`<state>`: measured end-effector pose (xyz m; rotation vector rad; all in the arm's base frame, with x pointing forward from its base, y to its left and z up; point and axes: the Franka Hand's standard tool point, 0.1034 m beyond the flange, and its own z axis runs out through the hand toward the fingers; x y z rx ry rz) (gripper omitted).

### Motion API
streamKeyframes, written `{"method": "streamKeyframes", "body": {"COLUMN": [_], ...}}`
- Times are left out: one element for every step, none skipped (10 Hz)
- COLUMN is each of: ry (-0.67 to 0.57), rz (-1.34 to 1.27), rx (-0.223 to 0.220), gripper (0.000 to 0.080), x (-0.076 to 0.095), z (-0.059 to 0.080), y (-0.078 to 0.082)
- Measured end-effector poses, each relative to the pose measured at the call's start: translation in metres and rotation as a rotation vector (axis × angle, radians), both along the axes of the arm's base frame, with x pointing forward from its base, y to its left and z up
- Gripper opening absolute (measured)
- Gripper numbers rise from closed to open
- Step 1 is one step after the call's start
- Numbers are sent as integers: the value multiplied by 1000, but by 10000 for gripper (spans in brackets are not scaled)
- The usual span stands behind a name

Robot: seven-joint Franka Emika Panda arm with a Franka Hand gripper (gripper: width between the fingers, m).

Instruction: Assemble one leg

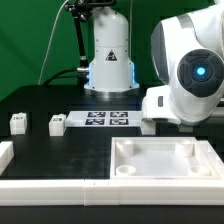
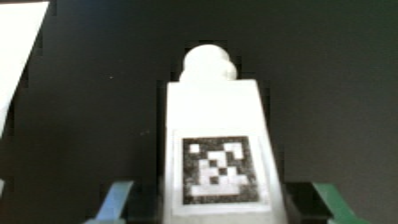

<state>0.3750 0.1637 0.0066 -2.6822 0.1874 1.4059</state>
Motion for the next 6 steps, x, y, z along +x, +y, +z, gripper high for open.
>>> {"method": "streamKeyframes", "body": {"ry": [0, 17, 24, 20, 28, 25], "rz": [0, 13, 20, 13, 10, 7], "rx": [0, 20, 43, 48, 52, 54], "gripper": [290, 290, 290, 290, 290, 291], "x": [0, 1, 14, 24, 29, 34], "z": [0, 7, 26, 42, 58, 69], "y": [0, -2, -8, -13, -18, -21]}}
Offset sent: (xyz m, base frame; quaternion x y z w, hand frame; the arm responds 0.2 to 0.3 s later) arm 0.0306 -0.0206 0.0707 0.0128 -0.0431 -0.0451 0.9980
